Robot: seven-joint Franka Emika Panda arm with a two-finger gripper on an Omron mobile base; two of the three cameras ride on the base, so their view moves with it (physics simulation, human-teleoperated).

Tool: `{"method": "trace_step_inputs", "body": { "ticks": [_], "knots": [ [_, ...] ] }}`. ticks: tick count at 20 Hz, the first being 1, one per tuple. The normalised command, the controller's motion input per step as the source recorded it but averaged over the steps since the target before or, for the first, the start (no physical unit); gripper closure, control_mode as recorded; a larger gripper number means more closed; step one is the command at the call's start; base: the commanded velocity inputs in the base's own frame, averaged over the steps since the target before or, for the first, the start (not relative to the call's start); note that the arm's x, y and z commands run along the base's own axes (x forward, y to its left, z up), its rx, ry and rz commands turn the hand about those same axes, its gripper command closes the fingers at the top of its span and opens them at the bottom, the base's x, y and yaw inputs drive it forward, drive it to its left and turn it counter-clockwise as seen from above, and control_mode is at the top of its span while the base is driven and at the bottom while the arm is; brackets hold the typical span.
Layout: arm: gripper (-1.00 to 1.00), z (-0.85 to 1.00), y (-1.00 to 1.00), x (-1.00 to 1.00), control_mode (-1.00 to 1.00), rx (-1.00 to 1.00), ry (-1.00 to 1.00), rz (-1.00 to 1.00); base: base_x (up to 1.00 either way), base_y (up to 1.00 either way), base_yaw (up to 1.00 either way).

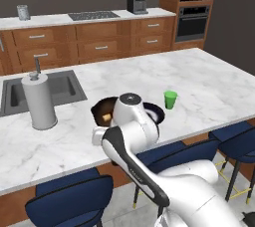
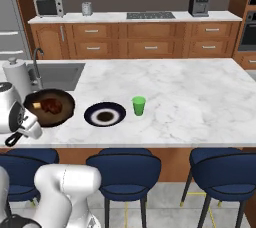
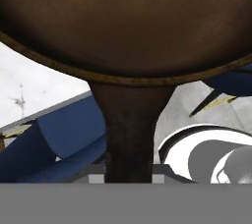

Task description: Pick up the pan with the steak in it and place it on the dining table. Then place the steak on the plate.

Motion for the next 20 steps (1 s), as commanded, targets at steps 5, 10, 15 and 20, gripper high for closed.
{"method": "trace_step_inputs", "body": {
  "ticks": [5,10,15,20],
  "knots": [
    [1.0,-0.14,0.05,0.59,-1.0,0.0,-0.02,-0.03,0.0,0.0,0.0],
    [1.0,-0.16,0.11,0.71,-1.0,0.0,0.0,-0.04,0.0,0.0,0.0],
    [1.0,-0.18,0.23,0.67,-1.0,0.01,0.0,-0.04,0.0,0.0,0.0],
    [1.0,-0.2,0.38,0.74,-1.0,0.01,0.01,-0.05,0.0,0.0,0.0]
  ]
}}
